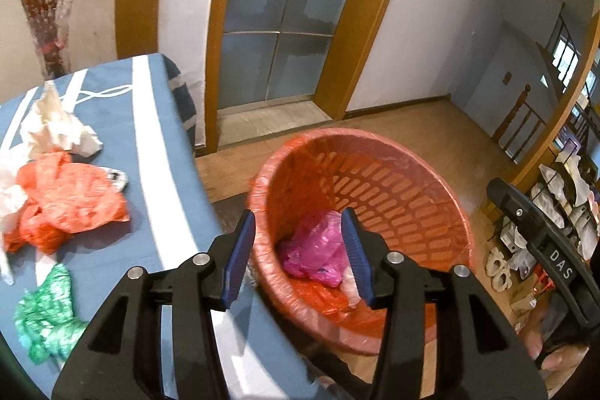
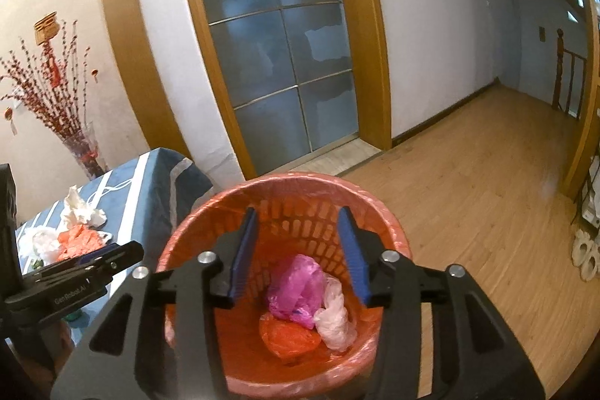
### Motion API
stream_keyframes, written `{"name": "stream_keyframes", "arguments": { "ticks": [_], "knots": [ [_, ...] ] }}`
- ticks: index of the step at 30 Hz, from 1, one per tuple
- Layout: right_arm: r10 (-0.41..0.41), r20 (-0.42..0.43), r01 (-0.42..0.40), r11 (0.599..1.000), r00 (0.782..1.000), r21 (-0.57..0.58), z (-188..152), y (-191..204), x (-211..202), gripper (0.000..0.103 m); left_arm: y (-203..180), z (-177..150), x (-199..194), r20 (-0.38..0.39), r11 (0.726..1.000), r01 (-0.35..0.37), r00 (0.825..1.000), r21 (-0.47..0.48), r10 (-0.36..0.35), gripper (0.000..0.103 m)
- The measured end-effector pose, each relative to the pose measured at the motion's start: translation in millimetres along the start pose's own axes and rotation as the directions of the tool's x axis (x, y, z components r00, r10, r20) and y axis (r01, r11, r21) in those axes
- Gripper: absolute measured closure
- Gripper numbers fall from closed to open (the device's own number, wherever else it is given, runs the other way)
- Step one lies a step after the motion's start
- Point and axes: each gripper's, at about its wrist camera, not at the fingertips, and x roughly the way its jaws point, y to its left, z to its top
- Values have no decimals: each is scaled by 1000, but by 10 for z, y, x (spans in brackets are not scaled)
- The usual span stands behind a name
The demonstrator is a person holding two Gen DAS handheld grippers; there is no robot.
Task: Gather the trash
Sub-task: 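Move both tools back over the table toward the remaining bags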
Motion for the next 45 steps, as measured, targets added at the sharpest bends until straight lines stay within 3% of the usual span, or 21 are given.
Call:
{"name": "stream_keyframes", "arguments": {
  "ticks": [7,10,12,17,21,28,30,35,38,41,43,45],
  "knots": [
    [81,-11,-81,994,997,-75,-46,433,-163,35,399,-75,-414,53,995,-79,995,-61,82,26],
    [129,-32,-132,983,991,-125,-119,709,-210,28,661,-131,-609,73,985,-142,986,-98,150,15],
    [164,-55,-171,971,985,-168,-198,951,-227,23,847,-179,-730,80,975,-185,977,-121,195,13],
    [235,-123,-261,927,964,-270,-435,1578,-246,19,1407,-346,-1029,89,923,-338,929,-183,358,9],
    [291,-195,-341,884,937,-319,-633,2059,-208,19,1795,-500,-1255,105,862,-457,868,-220,486,9],
    [322,-286,-409,849,902,-334,-870,2581,-54,19,2366,-651,-1447,69,791,-560,804,-246,591,9],
    [317,-304,-414,843,898,-345,-915,2694,-7,19,2456,-723,-1481,59,784,-562,802,-262,594,9],
    [297,-350,-425,821,888,-382,-1035,2930,119,19,2680,-807,-1499,6,780,-542,820,-313,572,9],
    [276,-378,-426,810,884,-403,-1094,3001,192,19,2744,-848,-1506,-5,779,-540,823,-319,569,9],
    [251,-385,-415,798,888,-436,-1150,3030,220,19,2785,-874,-1492,-32,758,-564,808,-328,588,4],
    [241,-385,-408,795,891,-448,-1157,3025,232,22,2812,-899,-1493,-46,755,-560,812,-342,582,4],
    [238,-385,-404,800,892,-443,-1145,2994,246,31,2811,-907,-1483,-57,748,-568,808,-342,587,4]
  ]
}}
